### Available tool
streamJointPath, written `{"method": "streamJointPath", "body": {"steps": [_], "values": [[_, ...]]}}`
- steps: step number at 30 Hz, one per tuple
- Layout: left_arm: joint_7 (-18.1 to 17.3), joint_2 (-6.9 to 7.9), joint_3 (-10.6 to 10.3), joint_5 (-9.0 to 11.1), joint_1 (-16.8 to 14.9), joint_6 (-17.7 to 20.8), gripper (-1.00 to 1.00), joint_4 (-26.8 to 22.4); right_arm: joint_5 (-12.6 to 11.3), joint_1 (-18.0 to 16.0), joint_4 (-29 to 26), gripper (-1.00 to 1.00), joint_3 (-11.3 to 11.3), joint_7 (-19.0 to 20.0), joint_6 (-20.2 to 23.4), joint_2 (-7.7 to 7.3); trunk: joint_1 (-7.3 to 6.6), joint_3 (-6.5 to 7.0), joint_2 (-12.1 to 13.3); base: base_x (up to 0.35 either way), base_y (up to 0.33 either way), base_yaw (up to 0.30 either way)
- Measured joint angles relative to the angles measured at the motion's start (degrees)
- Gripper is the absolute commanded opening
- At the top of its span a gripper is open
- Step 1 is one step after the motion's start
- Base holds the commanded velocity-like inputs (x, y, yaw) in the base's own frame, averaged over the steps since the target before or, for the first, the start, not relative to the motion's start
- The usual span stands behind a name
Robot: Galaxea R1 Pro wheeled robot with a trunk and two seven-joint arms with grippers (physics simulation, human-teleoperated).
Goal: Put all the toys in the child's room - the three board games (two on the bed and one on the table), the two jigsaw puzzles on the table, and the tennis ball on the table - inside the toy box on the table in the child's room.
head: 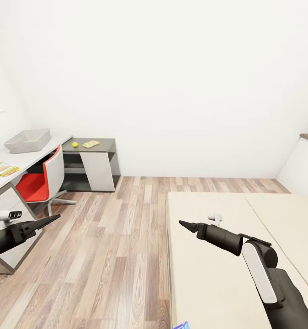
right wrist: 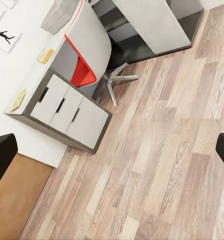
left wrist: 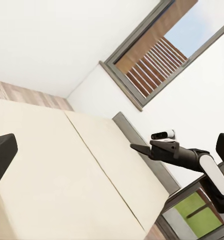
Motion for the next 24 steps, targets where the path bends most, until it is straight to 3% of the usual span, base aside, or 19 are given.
{"method": "streamJointPath", "body": {"steps": [24], "values": [[0.0, -0.04, 0.0, 0.0, 0.0, 0.0, 1.00, 0.0, 0.0, 0.0, 0.0, 1.00, 0.0, 0.0, 0.0, 0.00, 0.00, 2.27, 0.0, 0.000, 0.000, 0.000]]}}
